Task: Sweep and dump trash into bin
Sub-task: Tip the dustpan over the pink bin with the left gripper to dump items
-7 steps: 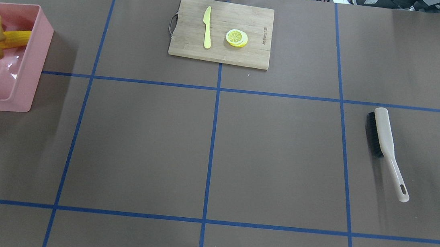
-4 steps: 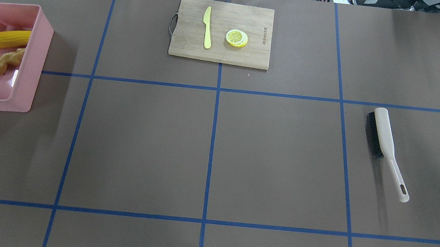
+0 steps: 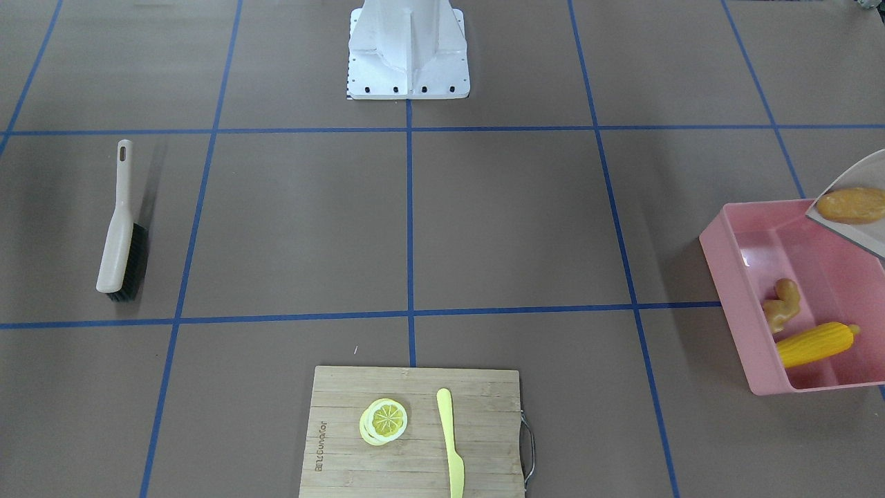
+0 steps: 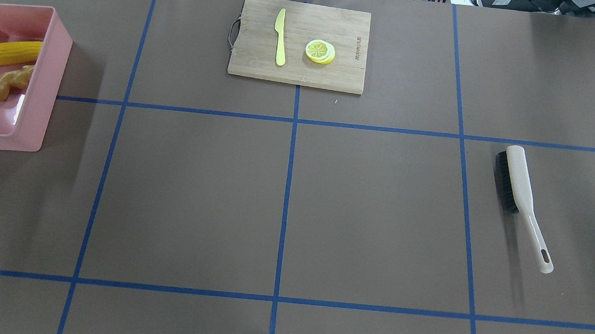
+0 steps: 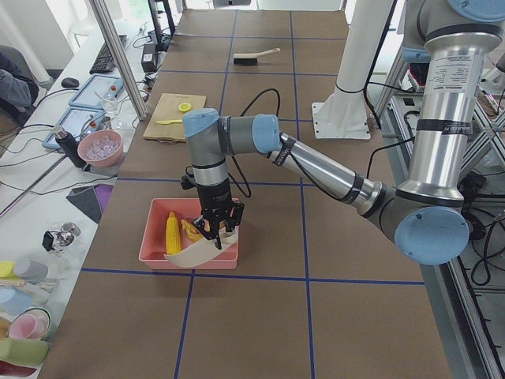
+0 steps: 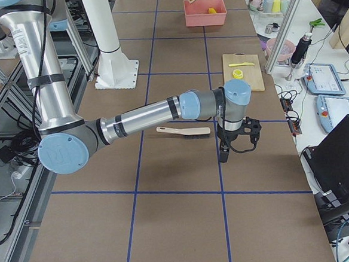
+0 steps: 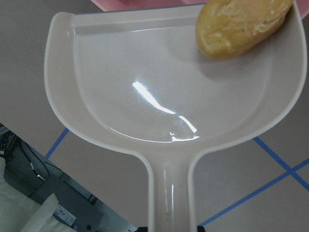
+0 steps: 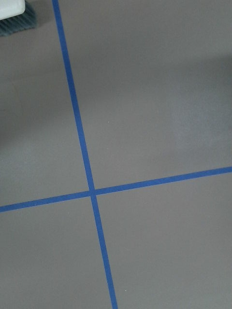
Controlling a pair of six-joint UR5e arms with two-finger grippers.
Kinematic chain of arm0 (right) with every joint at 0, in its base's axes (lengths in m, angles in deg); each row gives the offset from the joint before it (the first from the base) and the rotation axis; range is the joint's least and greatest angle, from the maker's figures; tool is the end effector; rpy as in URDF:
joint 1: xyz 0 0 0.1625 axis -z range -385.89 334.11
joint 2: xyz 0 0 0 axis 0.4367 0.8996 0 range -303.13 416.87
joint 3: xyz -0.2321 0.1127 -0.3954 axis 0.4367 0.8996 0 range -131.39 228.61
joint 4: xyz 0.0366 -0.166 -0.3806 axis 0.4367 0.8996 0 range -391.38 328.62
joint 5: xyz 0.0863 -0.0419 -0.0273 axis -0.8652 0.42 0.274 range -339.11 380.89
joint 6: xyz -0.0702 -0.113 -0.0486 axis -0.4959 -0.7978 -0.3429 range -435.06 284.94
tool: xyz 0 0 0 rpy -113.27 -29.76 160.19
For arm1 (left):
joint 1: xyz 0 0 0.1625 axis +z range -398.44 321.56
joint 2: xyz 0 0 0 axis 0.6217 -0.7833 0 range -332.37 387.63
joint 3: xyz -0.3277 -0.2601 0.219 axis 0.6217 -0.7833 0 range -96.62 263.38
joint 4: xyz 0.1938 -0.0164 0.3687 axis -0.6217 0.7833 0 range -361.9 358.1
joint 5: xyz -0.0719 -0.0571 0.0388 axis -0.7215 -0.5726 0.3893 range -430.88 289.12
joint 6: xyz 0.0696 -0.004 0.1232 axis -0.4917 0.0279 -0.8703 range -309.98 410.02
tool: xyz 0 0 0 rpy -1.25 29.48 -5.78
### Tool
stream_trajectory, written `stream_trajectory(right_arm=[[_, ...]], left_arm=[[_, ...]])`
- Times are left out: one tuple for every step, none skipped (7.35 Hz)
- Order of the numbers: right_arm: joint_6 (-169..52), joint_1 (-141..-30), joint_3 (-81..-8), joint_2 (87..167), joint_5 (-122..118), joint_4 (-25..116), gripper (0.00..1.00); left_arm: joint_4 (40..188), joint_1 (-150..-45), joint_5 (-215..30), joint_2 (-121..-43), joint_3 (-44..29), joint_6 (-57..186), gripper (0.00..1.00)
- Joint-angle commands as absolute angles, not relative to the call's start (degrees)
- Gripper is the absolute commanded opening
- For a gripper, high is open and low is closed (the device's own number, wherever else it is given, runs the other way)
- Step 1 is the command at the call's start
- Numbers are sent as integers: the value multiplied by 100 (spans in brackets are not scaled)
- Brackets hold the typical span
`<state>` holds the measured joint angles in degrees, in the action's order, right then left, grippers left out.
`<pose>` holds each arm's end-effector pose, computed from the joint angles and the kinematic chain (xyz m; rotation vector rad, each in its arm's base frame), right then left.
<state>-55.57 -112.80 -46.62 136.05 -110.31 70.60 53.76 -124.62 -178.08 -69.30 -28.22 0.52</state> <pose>0.0089 -0.5766 0.6162 -0.0743 -0.7202 0.2481 -0.0587 -0.4945 0.5873 0.0245 0.3266 0.9074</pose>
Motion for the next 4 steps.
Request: stream_trajectory(right_arm=[[-5458, -11527, -4675, 14217, -11156, 6621, 100], [-5458, -11528, -4632, 14796, -11121, 5660, 100], [-5432, -11528, -4640, 14871, -11103, 5329, 100], [-5432, -11528, -4605, 14872, -11103, 5325, 100]], left_arm=[[4892, -12483, -17591, -7500, -2589, -383, 3], [4742, -12492, -17591, -7738, -2370, -534, 3], [4732, -12492, -17591, -7801, -2359, -518, 3], [4749, -12492, -17617, -7810, -2437, -492, 3]])
